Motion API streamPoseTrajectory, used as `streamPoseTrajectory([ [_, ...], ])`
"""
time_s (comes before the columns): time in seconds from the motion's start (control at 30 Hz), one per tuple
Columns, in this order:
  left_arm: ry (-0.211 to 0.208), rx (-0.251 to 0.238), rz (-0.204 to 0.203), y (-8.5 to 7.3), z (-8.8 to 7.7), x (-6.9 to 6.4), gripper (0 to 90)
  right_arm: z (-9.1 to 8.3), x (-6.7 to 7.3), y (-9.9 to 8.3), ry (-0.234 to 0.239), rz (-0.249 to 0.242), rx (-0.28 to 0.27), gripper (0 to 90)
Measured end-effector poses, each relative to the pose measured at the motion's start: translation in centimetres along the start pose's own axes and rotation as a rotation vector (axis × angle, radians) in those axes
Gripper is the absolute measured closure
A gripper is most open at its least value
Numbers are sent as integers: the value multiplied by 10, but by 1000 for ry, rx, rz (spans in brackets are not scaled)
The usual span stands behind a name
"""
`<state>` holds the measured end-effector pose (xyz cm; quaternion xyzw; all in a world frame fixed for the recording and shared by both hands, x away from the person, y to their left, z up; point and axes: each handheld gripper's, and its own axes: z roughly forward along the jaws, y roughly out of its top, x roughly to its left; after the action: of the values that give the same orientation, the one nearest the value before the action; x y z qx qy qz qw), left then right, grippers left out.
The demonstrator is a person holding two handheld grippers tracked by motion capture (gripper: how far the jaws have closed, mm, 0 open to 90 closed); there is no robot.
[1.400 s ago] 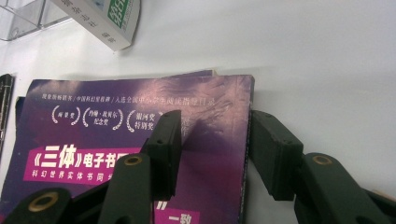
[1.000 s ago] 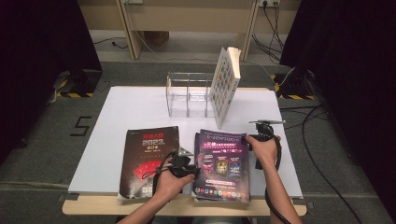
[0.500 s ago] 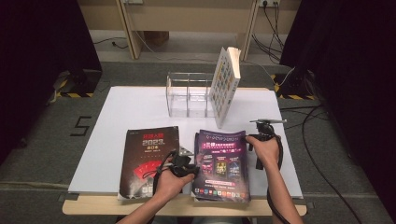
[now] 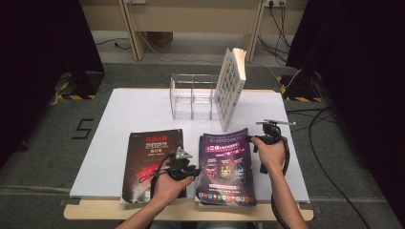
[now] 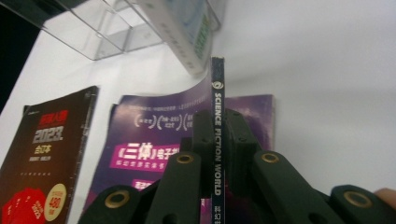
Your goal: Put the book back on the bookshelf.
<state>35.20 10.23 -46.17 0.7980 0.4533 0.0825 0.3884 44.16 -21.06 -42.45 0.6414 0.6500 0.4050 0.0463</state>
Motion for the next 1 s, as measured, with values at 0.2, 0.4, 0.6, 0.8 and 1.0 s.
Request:
streamPoseTrajectory([
  [0.2,28,-37,-8,-2,-20,15,642,-16,23,-3,20,-82,-85,849],
  [0.4,59,-66,-22,-6,-36,30,559,-30,43,-2,46,-141,-159,849],
  [0.6,93,-99,-51,-15,-50,46,493,-41,59,1,76,-183,-218,849],
  [0.8,137,-130,-115,-30,-64,67,446,-45,73,6,95,-214,-252,849],
  [1.0,172,-156,-148,-42,-73,79,436,-49,86,12,100,-242,-292,849],
])
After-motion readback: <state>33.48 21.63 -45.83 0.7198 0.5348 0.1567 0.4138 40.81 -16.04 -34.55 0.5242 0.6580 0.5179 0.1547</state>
